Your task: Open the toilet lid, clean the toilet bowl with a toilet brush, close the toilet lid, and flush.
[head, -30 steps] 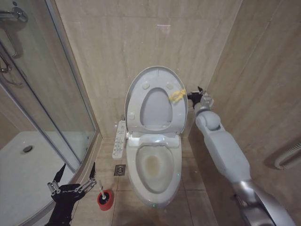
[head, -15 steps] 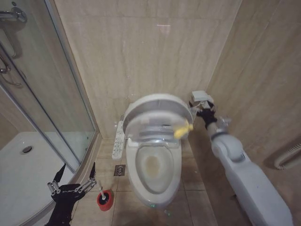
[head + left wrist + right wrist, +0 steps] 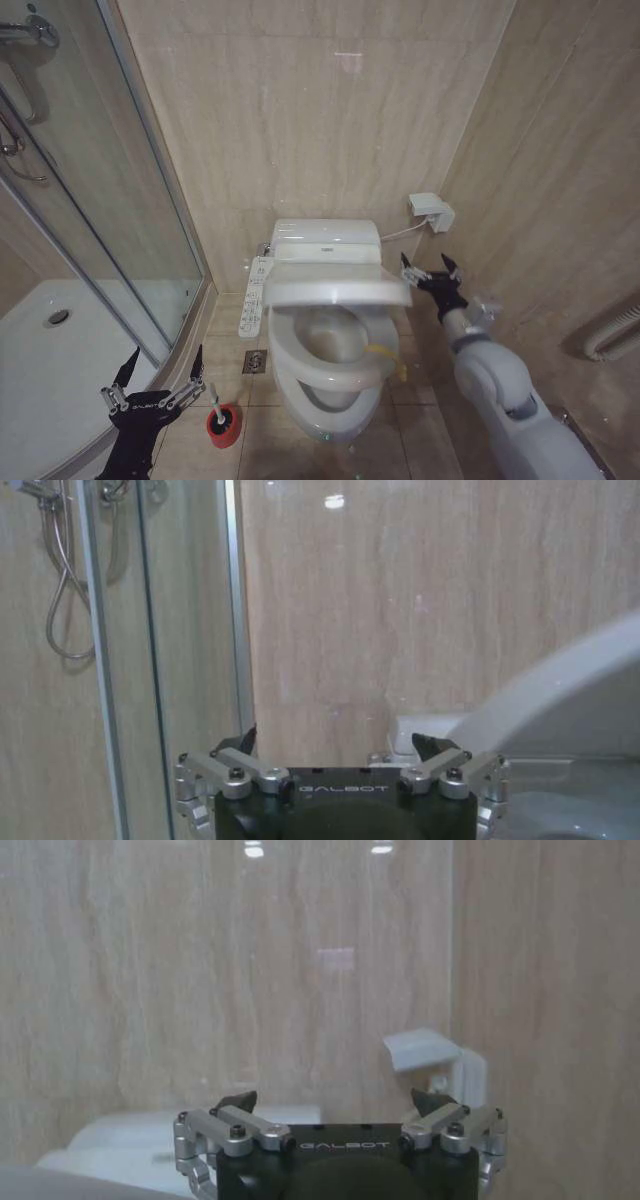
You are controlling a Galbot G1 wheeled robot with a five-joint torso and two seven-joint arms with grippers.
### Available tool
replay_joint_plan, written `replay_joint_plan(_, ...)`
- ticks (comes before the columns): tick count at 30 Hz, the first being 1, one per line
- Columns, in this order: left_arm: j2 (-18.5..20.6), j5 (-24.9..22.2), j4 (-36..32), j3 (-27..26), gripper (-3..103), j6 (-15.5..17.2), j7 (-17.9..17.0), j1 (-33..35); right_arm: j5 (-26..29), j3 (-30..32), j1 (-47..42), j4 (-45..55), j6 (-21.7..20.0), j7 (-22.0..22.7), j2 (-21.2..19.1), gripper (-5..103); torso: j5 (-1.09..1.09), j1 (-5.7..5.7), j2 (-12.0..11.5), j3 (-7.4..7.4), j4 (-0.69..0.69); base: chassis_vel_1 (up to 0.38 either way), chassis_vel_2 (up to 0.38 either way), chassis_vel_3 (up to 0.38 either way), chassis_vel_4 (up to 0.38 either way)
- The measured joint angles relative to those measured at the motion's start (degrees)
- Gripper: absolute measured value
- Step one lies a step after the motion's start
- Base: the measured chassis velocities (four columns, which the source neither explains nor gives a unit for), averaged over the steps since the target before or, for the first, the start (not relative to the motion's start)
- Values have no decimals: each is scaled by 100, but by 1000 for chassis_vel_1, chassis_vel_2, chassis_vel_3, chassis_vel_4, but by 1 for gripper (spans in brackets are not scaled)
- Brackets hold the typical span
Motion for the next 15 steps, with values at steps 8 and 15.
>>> replay_joint_plan(8,0,0,0,0,100,0,0,0,-655,167,-1190,341,390,-299,616,100,0,0,0,0,0,0,0,0,0)
replay_joint_plan(15,0,0,0,0,100,0,0,0,-1094,208,-1736,389,734,-440,1123,100,-1,0,0,0,0,0,0,0,0)
